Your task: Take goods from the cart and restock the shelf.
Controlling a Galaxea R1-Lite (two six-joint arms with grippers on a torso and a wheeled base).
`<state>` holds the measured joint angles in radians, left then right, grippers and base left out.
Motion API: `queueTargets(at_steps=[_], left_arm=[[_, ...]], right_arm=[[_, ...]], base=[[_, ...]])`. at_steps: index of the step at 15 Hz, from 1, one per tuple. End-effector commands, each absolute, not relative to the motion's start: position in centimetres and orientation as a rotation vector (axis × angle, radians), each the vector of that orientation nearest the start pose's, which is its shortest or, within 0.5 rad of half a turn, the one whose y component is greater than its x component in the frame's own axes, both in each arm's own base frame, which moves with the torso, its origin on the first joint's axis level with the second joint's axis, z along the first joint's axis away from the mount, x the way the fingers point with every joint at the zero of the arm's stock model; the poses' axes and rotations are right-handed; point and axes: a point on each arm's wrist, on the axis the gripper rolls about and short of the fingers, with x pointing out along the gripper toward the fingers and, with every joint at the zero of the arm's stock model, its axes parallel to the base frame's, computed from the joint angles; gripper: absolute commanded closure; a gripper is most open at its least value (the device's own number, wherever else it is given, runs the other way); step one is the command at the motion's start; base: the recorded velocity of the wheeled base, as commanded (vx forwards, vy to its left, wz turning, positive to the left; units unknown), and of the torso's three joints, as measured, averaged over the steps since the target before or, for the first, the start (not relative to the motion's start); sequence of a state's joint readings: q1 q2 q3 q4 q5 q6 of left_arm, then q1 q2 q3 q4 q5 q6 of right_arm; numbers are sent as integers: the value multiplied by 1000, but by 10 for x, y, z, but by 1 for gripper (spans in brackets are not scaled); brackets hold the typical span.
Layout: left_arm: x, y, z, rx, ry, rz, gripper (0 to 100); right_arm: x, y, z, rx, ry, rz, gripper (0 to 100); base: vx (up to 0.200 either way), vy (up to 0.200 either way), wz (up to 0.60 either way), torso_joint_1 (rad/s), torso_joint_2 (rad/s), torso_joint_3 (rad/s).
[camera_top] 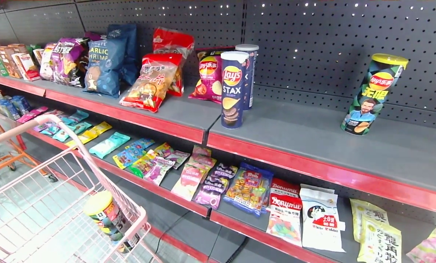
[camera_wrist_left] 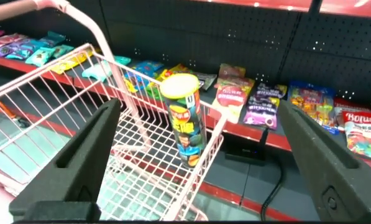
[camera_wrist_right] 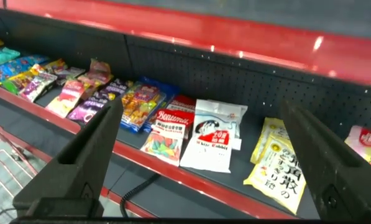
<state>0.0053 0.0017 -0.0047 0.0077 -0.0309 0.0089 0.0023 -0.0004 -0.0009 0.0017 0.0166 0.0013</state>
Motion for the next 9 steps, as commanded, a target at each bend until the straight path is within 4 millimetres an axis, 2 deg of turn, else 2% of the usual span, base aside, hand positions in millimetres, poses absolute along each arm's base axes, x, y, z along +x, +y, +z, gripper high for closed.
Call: queueTargets(at_steps=[1, 3, 9], left_arm=[[-23, -1, 76, 9, 6, -25, 0], [-23, -1, 76, 9, 6, -25, 0], [-23, -1, 76, 9, 4, -25, 0]], right_arm=[[-23, 0, 76, 0, 0, 20, 0], [-23, 0, 76, -3, 0, 18, 0], [-23, 0, 76, 0, 0, 18, 0]], base=[[0, 0, 0, -212, 540, 334], [0, 0, 0, -129, 342, 212], [0, 0, 600, -15, 58, 36]])
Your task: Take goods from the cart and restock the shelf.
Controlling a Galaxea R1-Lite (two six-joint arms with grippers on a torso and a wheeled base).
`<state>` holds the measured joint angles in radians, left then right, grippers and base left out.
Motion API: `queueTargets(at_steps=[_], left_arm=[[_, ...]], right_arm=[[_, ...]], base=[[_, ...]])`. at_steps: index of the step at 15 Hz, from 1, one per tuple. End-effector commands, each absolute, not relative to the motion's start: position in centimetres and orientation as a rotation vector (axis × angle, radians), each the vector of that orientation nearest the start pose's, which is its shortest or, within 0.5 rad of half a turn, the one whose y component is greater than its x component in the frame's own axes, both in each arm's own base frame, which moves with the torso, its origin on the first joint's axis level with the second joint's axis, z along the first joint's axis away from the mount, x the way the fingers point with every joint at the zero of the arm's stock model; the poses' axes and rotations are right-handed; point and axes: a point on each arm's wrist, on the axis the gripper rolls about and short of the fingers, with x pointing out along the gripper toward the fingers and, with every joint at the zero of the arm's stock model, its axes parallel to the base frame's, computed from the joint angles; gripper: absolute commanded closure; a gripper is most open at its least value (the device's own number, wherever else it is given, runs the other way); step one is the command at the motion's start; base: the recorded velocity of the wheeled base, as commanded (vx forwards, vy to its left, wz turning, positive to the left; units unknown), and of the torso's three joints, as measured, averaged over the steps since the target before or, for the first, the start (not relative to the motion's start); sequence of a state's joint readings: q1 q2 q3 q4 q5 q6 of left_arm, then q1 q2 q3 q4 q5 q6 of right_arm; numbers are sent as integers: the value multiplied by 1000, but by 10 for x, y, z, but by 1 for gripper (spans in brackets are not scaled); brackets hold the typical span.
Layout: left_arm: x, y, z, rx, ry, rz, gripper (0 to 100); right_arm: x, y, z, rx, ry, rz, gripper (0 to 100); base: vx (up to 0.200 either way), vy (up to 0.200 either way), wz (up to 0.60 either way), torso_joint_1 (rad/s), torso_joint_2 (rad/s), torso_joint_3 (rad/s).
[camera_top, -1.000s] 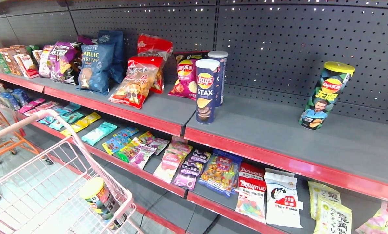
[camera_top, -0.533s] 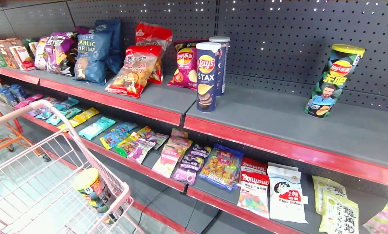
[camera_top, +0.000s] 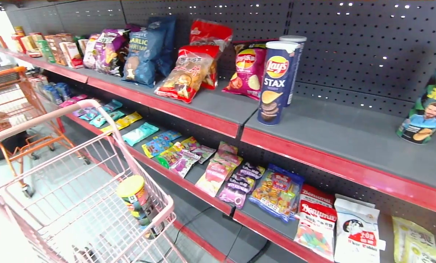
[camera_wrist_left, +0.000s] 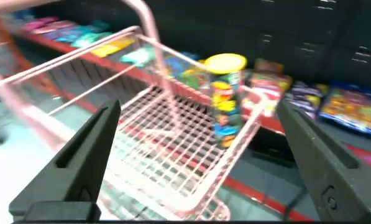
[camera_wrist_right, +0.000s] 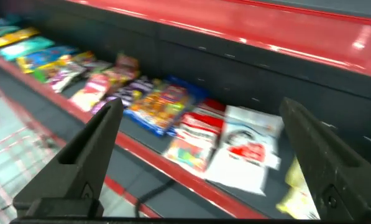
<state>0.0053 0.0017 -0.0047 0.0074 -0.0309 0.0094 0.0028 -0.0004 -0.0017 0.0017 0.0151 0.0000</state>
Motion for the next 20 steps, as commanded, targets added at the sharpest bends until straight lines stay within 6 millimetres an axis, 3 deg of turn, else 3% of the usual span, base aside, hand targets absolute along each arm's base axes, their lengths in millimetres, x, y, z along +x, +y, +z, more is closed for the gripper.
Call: queueTargets(at_steps=[1, 5, 6, 7, 8, 9, 12, 13, 15, 20], left_arm=[[-23, -1, 76, 9, 4, -25, 0], [-23, -1, 78, 0, 0, -26, 0], [-25, -1, 90, 0, -21, -11, 0], [-15, 0, 151, -31, -3, 23, 0], [-1, 0, 181, -109, 22, 26, 0], [30, 1, 200, -149, 107, 34, 0], [119, 2, 193, -144, 275, 52, 0], [159, 1, 179, -143, 308, 23, 0], [191, 1, 152, -112, 404, -49, 0], [211, 0, 103, -40, 617, -236, 0]], right_arm=[[-23, 0, 76, 0, 0, 18, 0], [-23, 0, 76, 2, 0, 18, 0], [-23, 0, 76, 2, 0, 18, 0], [-23, 0, 75, 2, 2, 18, 0], [-23, 0, 75, 2, 2, 18, 0], [-23, 0, 76, 2, 0, 18, 0], [-23, 0, 75, 0, 2, 18, 0], [-23, 0, 75, 2, 2, 18, 0], [-23, 0, 75, 0, 2, 21, 0], [-23, 0, 75, 0, 2, 20, 0]], base=[[0, 0, 0, 0, 0, 0], [0, 0, 0, 0, 0, 0], [0, 0, 0, 0, 0, 0], [0, 0, 0, 0, 0, 0], [0, 0, 0, 0, 0, 0], [0, 0, 0, 0, 0, 0], [0, 0, 0, 0, 0, 0], [0, 0, 0, 0, 0, 0], [0, 0, 0, 0, 0, 0], [0, 0, 0, 0, 0, 0]])
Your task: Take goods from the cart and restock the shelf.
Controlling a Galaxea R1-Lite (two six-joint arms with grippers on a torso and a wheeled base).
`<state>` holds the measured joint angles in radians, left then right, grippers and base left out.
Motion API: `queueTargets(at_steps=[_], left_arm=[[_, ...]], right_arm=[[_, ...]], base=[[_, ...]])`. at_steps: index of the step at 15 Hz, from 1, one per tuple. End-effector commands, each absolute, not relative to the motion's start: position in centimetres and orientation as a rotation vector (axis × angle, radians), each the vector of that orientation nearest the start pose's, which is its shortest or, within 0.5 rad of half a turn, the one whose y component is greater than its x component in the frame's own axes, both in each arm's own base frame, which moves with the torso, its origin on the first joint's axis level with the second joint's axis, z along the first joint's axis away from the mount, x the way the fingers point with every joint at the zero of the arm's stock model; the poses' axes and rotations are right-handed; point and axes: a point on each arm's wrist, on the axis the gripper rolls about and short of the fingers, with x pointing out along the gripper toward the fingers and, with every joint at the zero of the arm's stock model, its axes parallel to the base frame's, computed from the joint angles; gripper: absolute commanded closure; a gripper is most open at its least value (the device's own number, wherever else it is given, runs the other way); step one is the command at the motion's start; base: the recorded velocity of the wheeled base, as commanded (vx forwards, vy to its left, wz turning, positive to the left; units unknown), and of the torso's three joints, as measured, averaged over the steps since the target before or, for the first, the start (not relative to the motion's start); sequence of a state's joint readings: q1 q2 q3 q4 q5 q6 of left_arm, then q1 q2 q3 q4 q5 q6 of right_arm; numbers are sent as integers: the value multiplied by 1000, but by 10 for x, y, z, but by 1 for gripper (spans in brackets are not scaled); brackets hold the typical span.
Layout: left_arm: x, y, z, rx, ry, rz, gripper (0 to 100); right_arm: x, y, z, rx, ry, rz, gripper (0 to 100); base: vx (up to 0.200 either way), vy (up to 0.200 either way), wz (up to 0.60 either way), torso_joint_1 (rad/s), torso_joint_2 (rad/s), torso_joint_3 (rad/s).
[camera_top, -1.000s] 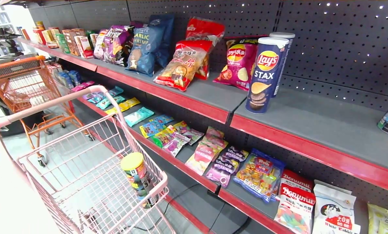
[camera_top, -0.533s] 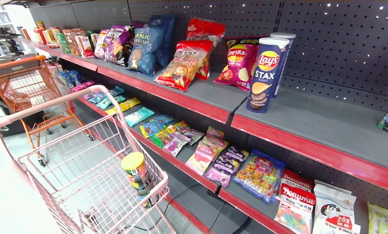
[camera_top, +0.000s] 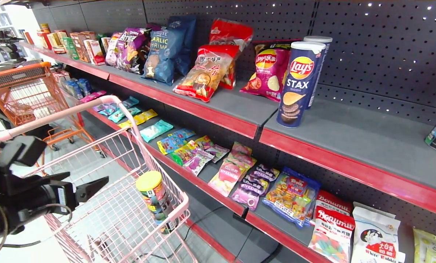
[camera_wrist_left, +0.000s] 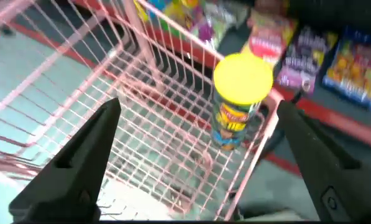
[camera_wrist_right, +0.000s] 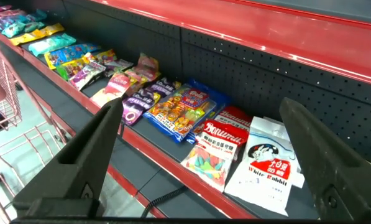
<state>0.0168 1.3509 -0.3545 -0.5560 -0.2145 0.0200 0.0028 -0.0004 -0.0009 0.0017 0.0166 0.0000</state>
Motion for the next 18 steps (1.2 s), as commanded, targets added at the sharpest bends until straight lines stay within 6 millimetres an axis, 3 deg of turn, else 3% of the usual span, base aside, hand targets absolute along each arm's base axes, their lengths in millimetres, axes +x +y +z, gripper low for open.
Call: queueTargets(at_steps=[1, 4, 8, 12, 18], left_arm=[[215, -1, 97, -40, 635, -240, 0], [237, -4, 78, -30, 602, -277, 0], [246, -13, 51, 13, 666, -359, 0], [266, -26, 28, 35, 611, -418, 0], [282, -35, 8, 34, 597, -476, 0]], right_arm=[[-23, 0, 75, 0, 2, 20, 0], [-23, 0, 75, -2, 2, 20, 0], [-23, 0, 75, -2, 2, 21, 0], [-23, 0, 75, -3, 2, 21, 0], [-23, 0, 76, -3, 0, 21, 0]], base=[[0, 0, 0, 0, 0, 0], [0, 0, 0, 0, 0, 0], [0, 0, 0, 0, 0, 0], [0, 0, 0, 0, 0, 0], [0, 0, 0, 0, 0, 0]])
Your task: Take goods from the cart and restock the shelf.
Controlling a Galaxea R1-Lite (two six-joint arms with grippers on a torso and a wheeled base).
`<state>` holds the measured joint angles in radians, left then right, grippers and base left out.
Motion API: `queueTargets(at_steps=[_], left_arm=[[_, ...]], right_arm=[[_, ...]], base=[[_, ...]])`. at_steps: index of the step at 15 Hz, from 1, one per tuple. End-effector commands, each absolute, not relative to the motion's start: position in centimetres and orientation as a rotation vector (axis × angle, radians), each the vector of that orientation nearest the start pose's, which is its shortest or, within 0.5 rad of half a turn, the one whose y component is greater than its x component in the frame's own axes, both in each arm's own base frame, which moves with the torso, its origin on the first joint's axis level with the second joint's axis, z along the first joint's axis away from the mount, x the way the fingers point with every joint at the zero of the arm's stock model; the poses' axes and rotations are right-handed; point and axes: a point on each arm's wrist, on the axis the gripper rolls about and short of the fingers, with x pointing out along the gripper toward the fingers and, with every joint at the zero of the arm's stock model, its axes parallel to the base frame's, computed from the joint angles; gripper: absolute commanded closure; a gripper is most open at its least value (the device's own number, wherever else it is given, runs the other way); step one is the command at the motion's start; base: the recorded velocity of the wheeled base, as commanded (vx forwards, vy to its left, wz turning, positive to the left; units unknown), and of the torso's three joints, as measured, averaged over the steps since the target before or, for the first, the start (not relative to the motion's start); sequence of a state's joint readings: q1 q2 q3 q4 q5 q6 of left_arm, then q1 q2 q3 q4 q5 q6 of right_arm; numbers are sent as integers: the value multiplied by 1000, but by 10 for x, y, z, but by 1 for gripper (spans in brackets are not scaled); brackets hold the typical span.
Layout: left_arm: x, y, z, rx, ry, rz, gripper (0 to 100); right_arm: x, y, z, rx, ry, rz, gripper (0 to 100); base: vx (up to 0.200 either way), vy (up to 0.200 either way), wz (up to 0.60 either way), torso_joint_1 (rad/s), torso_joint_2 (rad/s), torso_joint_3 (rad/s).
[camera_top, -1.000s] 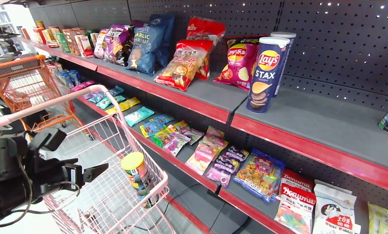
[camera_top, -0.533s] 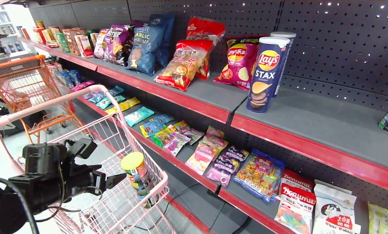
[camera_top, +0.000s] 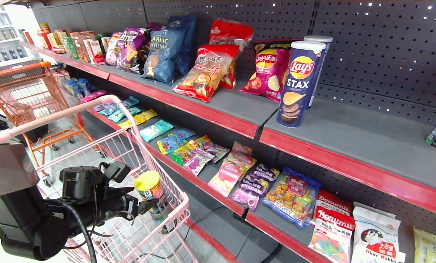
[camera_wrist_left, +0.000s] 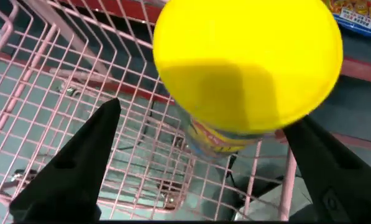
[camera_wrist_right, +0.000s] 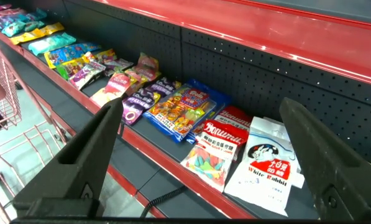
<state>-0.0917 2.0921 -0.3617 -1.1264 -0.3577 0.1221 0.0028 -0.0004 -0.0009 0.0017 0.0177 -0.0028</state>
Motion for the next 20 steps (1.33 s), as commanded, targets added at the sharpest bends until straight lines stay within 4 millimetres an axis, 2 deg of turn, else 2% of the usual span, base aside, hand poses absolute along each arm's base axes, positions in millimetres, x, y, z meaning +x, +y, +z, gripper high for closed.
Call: queueTargets(at_steps=[1, 8, 9, 15, 17, 20], left_arm=[[285, -36, 5, 35, 590, -478, 0], [307, -48, -14, 55, 503, -501, 0], [308, -48, -16, 55, 502, -500, 100], [298, -42, -15, 37, 480, -480, 100], [286, -37, 11, 36, 416, -467, 100], [248, -26, 88, 0, 292, -428, 100]], right_arm=[[-23, 0, 76, -3, 0, 21, 0], [-23, 0, 76, -3, 0, 21, 0], [-23, 0, 76, -3, 0, 21, 0], [-23, 0, 76, -2, 0, 21, 0], [-23, 0, 76, -2, 0, 21, 0], [-23, 0, 75, -2, 2, 21, 0]], base=[[0, 0, 0, 0, 0, 0], [0, 0, 0, 0, 0, 0], [0, 0, 0, 0, 0, 0], [0, 0, 0, 0, 0, 0], [0, 0, 0, 0, 0, 0], [0, 0, 0, 0, 0, 0]])
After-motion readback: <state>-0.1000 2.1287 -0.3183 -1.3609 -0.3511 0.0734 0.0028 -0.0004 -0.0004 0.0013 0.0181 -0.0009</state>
